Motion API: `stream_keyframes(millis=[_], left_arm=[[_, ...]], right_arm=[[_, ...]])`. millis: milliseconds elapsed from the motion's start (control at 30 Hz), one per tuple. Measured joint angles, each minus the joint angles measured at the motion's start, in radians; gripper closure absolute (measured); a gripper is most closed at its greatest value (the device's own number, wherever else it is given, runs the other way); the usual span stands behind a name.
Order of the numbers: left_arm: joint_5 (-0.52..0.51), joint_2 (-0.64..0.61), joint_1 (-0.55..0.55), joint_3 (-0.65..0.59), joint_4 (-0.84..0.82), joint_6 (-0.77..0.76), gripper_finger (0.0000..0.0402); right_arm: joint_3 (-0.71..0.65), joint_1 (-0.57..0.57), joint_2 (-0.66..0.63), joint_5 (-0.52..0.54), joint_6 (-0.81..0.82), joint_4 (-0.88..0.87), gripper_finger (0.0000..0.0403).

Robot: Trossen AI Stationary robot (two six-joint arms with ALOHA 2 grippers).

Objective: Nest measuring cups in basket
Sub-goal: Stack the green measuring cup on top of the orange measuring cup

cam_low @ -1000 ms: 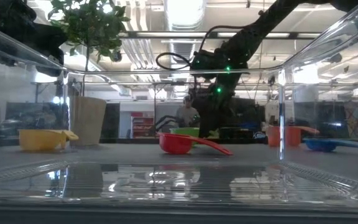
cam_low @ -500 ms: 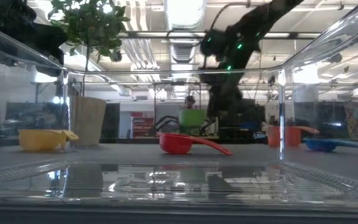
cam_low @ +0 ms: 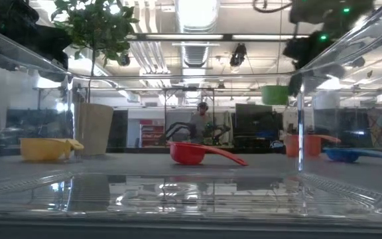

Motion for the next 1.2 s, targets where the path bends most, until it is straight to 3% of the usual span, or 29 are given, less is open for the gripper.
stream_keyframes(millis=[133,433,633,1000,1200], left_arm=[[0.0,0.0,0.0,0.0,0.0,0.0,0.0361],[0.0,0.0,0.0,0.0,0.0,0.0,0.0361],[0.0,0.0,0.0,0.0,0.0,0.0,0.0361],[0.0,0.0,0.0,0.0,0.0,0.0,0.0361],[0.0,0.0,0.0,0.0,0.0,0.0,0.0361]], right_arm=[[-0.059,-0.046,-0.048,-0.002,0.045,-0.046,0.0272],[-0.144,-0.214,-0.012,0.016,0.043,-0.042,0.0272],[-0.157,-0.303,0.045,-0.061,-0.012,0.024,0.0265],[-0.156,-0.318,0.112,-0.097,-0.058,0.063,0.0245],[-0.137,-0.318,0.1,-0.098,-0.081,0.054,0.0186]])
